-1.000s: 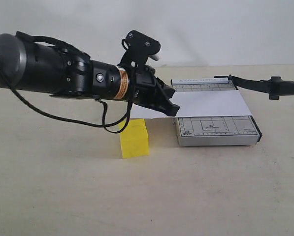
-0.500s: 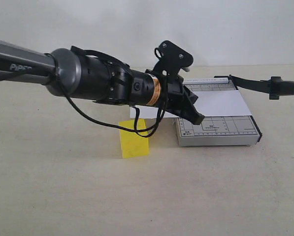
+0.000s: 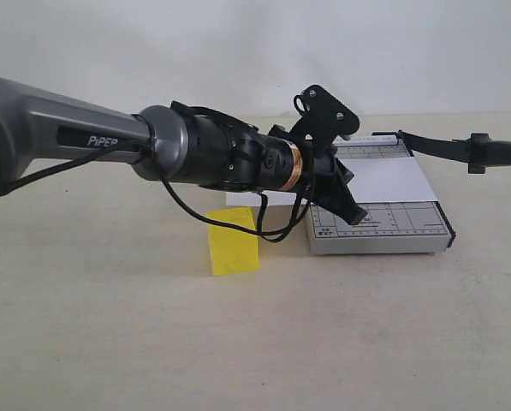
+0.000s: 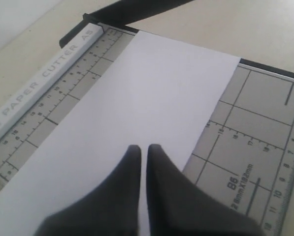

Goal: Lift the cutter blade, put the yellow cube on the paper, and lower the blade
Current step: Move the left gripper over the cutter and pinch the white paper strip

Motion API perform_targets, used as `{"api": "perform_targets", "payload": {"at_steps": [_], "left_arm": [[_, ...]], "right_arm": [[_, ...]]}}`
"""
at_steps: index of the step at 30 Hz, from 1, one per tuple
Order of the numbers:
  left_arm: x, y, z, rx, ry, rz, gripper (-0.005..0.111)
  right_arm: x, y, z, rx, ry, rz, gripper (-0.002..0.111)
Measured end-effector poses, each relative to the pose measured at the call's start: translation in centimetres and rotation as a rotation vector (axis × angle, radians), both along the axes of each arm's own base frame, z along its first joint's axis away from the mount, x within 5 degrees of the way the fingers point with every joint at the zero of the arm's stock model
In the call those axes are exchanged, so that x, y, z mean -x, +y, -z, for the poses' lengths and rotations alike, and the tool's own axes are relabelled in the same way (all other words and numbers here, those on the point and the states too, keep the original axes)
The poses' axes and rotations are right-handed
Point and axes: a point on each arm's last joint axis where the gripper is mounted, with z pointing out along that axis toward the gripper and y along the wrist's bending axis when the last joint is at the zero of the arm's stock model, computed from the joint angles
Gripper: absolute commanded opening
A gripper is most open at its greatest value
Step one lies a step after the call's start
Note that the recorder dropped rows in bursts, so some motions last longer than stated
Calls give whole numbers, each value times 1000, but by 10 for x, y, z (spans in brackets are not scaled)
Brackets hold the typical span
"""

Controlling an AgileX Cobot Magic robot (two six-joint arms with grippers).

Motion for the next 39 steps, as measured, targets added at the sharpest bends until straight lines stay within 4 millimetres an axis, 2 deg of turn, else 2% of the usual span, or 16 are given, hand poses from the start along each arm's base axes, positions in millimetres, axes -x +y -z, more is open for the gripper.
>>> {"api": "perform_targets", "payload": {"at_steps": [17, 22, 39], "left_arm": [[-15, -8, 11, -64, -76, 10, 5], [-16, -9, 30, -84, -55, 15, 5], [-14, -16, 33, -20, -33, 62, 5]], "right_arm": [[0, 0, 0, 0, 4, -4, 0], [0, 1, 1, 0, 6, -6, 0], [0, 1, 1, 0, 6, -6, 0]]}}
